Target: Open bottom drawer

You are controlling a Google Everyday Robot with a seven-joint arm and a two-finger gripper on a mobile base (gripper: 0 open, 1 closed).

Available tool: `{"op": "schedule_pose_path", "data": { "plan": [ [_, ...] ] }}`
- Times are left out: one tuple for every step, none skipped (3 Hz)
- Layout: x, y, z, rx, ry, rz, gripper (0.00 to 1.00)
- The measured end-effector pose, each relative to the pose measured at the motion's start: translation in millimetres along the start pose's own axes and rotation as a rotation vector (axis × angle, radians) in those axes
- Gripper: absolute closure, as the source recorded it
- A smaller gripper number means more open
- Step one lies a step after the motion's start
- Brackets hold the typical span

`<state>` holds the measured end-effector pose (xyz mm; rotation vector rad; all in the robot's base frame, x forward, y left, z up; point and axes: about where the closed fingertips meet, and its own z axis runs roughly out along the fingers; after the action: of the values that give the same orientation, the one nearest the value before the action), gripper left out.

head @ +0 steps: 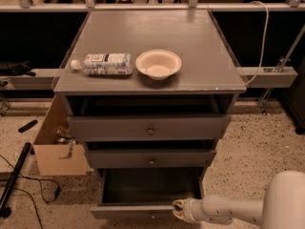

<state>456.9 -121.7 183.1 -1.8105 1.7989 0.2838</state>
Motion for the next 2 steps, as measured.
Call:
{"op": "schedule_pose_path", "data": {
  "plan": [
    [0.0,0.0,0.0,0.0,0.0,0.0,0.54],
    [0.0,0.0,0.0,0.0,0.0,0.0,0.31]
  ]
}}
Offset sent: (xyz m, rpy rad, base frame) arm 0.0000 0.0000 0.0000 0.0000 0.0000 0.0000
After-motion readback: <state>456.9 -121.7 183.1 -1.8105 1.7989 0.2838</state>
